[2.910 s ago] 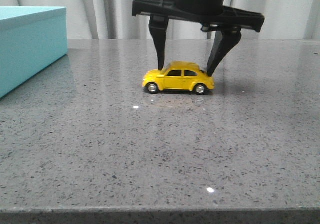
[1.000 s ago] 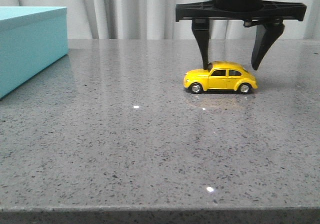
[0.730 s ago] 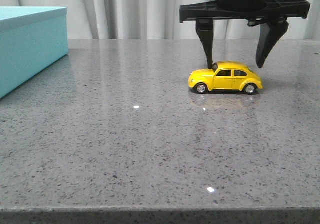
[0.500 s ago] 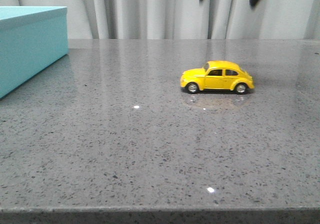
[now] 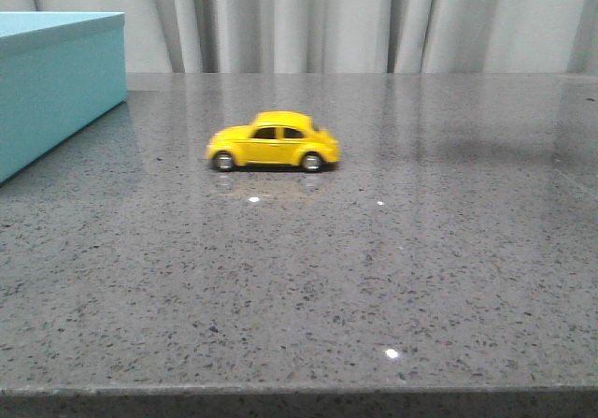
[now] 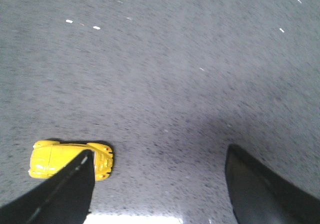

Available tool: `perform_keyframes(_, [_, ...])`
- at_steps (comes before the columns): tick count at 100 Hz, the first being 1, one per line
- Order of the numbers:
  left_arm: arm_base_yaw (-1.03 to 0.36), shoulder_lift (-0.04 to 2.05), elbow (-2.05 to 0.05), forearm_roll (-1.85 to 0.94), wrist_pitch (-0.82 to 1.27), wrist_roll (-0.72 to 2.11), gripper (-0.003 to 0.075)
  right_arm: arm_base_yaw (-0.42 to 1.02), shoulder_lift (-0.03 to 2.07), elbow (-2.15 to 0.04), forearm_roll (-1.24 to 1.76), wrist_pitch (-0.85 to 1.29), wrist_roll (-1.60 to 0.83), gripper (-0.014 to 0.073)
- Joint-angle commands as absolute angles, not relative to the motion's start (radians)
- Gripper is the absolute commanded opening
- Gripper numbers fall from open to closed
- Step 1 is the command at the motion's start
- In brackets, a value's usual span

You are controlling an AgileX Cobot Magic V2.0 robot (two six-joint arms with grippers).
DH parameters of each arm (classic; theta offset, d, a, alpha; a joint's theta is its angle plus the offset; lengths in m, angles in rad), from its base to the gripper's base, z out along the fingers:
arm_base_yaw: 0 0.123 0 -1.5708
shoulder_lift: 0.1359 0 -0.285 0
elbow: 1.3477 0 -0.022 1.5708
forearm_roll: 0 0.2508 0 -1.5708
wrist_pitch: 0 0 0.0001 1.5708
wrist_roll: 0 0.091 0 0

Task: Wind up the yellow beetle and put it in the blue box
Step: 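Lift the right gripper off the beetle, letting it roll toward the box, then lower the left gripper and grasp the beetle beside the blue box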

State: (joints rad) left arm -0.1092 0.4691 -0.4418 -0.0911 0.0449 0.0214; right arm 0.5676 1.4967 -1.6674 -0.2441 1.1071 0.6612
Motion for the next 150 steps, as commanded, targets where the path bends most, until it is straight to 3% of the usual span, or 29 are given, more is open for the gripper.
perform_keyframes(1, [-0.117, 0.480, -0.477, -0.099, -0.011, 0.013, 0.0420, 0.591, 1.420, -1.662, -0.274, 0.994, 0.621, 0.0539])
perform_keyframes(37, [-0.117, 0.480, -0.540, -0.077, 0.078, 0.013, 0.0419, 0.652, 1.153, -1.309, -0.312, 0.627, 0.625, 0.0539])
perform_keyframes(65, [-0.118, 0.528, -0.663, -0.077, 0.271, 0.091, 0.0419, 0.652, 0.967, -1.081, -0.291, 0.521, 0.625, 0.0539])
perform_keyframes(84, [-0.180, 0.663, -0.788, -0.084, 0.387, 0.230, 0.0419, 0.652, 0.904, -1.046, -0.249, 0.498, 0.625, 0.0539])
perform_keyframes(122, [-0.451, 1.072, -1.115, -0.084, 0.687, 0.660, 0.0453, 0.652, 0.882, -1.046, -0.238, 0.471, 0.625, 0.0539])
perform_keyframes(150, [-0.474, 1.366, -1.354, -0.084, 0.882, 0.837, 0.0452, 0.652, 0.882, -1.046, -0.222, 0.471, 0.625, 0.0539])
